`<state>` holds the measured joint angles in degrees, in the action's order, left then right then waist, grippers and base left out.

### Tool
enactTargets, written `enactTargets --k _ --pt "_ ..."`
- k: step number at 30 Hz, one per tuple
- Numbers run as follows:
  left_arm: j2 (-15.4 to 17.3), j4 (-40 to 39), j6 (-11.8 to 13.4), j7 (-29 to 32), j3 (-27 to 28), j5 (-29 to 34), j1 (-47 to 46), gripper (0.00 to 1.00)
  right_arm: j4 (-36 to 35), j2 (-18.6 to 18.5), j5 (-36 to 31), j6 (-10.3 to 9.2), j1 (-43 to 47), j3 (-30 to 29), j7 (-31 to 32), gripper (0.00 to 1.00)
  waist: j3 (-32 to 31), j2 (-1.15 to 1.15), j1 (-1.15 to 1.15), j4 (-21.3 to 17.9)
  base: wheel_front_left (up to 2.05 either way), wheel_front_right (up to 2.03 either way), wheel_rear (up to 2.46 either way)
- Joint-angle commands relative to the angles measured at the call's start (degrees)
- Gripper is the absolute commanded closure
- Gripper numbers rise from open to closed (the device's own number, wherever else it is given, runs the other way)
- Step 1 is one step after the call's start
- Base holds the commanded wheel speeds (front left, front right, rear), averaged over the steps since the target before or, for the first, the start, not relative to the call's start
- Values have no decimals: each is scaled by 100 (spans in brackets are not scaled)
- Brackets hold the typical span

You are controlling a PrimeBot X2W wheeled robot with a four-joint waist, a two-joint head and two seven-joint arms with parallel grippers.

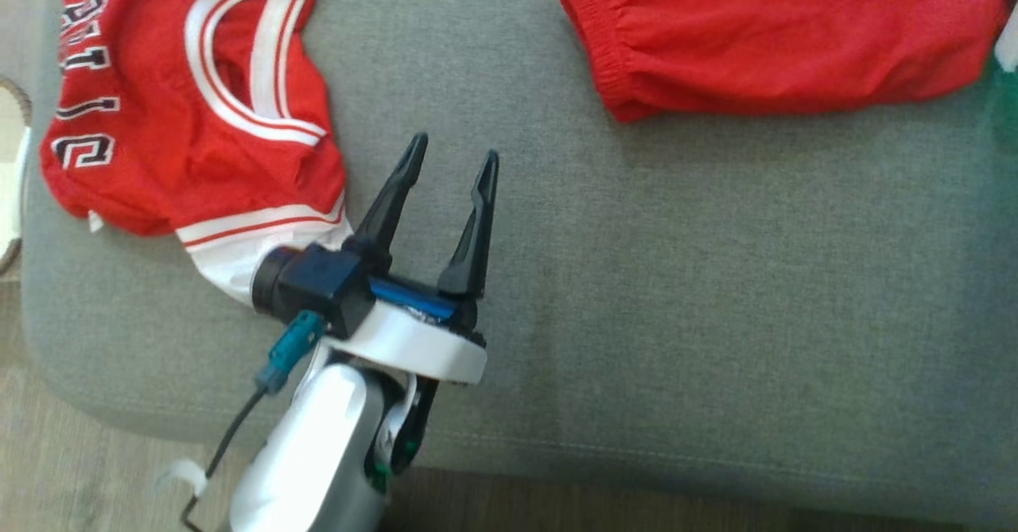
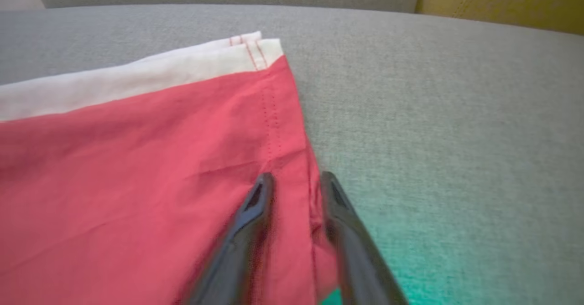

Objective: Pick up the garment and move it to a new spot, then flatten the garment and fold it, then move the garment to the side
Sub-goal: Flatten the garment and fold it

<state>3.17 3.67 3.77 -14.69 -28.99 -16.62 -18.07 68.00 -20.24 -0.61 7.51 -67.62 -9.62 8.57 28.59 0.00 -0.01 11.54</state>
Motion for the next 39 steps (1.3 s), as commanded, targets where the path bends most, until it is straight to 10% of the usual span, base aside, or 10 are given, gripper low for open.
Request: enactTargets --k 1,25,39 --pt "10 -219 36 -30 164 67 55 0 52 72 -25 -2 100 84 103 100 -47 0 1 28 0 0 0" --pt "123 -816 401 -30 1128 974 1312 0 -254 -757 -902 -2 875 140 -224 100 -1348 0 1 -691 0 0 0" --pt "157 -655 538 -30 1093 1376 1447 0 -1265 416 -1249 -2 973 216 -167 100 -1612 0 1 -452 0 0 0"
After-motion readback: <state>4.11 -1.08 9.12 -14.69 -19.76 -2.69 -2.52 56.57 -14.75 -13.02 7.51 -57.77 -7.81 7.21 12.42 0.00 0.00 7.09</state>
